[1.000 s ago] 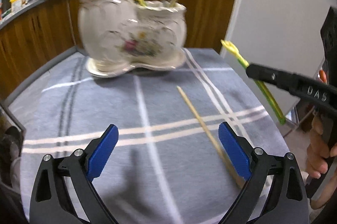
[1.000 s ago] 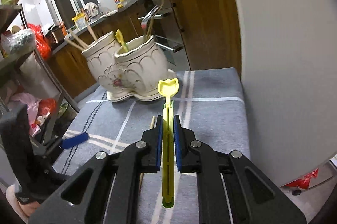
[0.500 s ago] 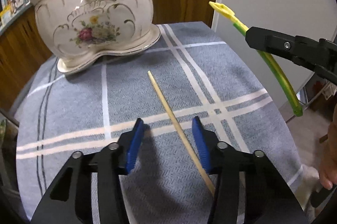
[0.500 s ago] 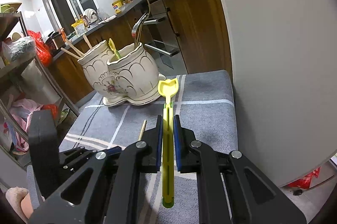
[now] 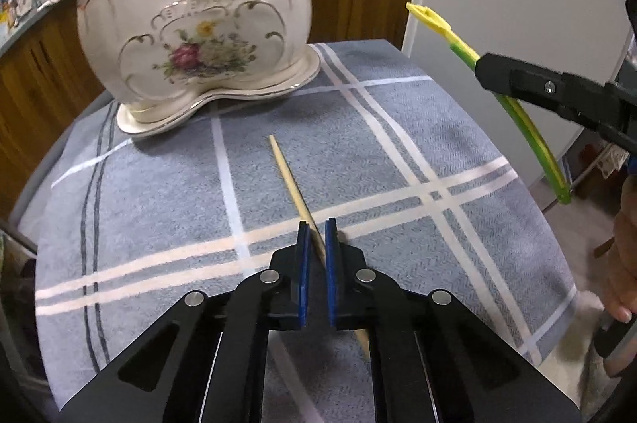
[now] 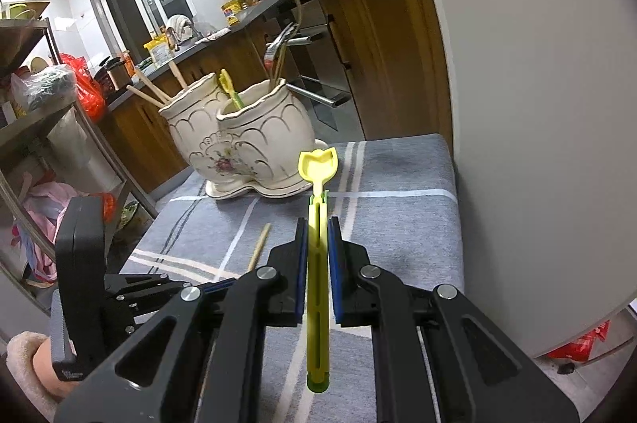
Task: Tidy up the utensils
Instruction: 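Grasp the wooden chopstick with the left tool while the right tool holds the yellow spoon, then lift the chopstick and yellow spoon up over the ceramic pots with both tools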
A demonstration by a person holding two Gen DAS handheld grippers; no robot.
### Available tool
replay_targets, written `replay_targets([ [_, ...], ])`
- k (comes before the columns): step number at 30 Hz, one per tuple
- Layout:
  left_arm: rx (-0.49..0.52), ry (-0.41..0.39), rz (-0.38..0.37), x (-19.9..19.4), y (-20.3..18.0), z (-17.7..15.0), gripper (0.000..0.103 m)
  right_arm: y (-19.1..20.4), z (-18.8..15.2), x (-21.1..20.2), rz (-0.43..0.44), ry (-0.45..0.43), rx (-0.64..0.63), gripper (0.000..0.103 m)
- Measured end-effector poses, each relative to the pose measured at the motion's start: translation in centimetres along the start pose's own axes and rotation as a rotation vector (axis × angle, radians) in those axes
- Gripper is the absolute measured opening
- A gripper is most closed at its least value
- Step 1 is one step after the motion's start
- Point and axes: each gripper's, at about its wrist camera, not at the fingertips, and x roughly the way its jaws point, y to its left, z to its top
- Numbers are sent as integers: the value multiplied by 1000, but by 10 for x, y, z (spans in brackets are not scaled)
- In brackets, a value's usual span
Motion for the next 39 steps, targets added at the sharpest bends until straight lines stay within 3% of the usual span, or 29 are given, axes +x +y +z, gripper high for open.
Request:
replay_targets([
  [14, -11, -168, -93, -49, 34, -8, 5, 12, 2, 11, -16, -20, -5, 10],
  [18, -2, -248, -130, -66, 44, -11, 5, 17, 3, 15, -18, -37, -8, 10],
  [23, -2, -379, -180, -88, 62, -5, 5, 24, 10, 4, 1, -130, -17, 10],
  [31, -11, -631, -158, -121, 94, 38, 5, 36, 47, 3, 60, -288, -4, 10],
  [39, -51, -760, -125, -119, 117, 103, 5, 53, 100, 34, 128, -365, -39, 10],
])
